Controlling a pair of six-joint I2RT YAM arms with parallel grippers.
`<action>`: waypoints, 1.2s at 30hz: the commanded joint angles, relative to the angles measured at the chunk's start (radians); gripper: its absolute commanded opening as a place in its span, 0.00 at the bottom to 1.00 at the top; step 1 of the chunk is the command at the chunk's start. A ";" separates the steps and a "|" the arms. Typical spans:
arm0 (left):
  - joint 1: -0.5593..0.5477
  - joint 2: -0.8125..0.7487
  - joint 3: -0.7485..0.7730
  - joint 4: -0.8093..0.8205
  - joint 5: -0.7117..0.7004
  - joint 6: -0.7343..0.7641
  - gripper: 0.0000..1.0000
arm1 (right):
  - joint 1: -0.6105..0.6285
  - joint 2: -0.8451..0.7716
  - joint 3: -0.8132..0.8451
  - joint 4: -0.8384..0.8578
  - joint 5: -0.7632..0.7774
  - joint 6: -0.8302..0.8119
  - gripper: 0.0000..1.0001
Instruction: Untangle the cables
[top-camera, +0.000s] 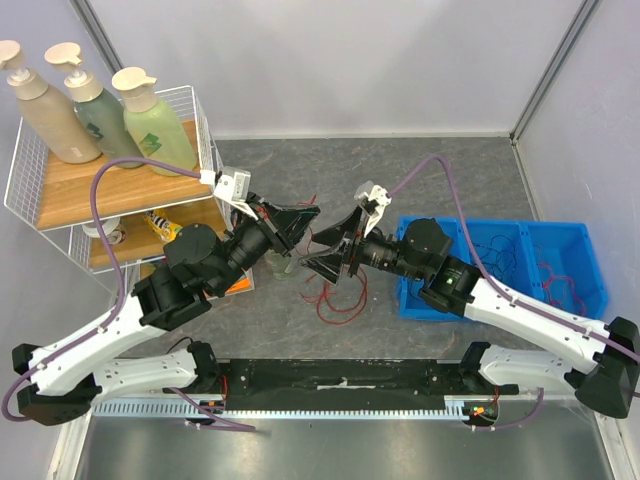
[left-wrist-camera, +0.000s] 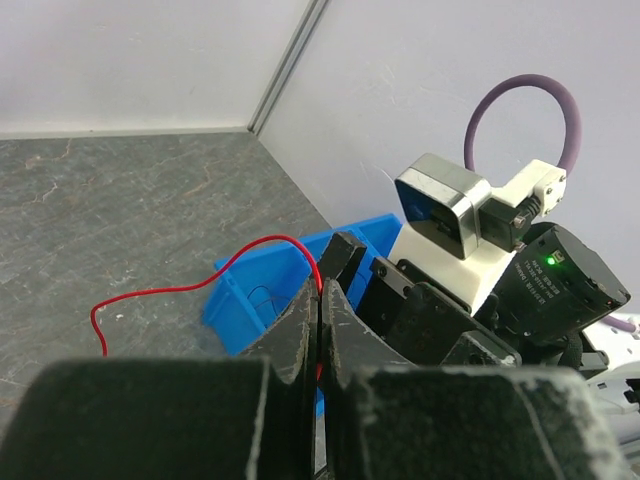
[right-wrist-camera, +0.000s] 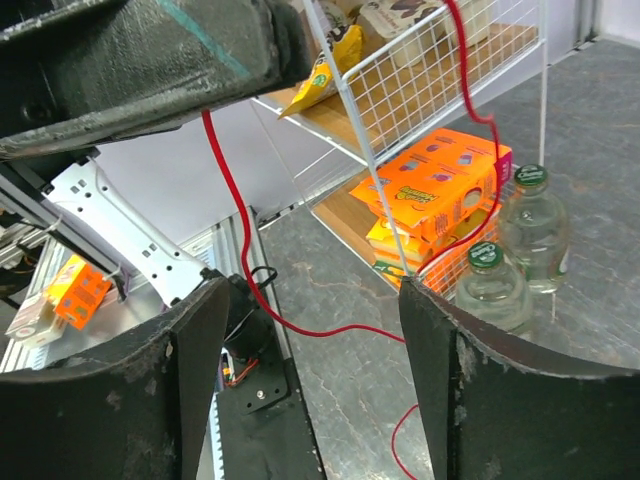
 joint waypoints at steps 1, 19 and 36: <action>0.001 0.002 0.005 0.029 -0.009 -0.032 0.02 | 0.001 0.021 0.015 0.089 -0.063 0.032 0.71; -0.001 -0.100 -0.113 -0.238 0.030 0.118 0.56 | 0.001 -0.145 0.044 -0.361 -0.028 -0.088 0.00; 0.002 -0.216 -0.362 0.269 0.647 0.486 0.79 | -0.001 -0.039 0.274 -0.595 -0.268 0.128 0.00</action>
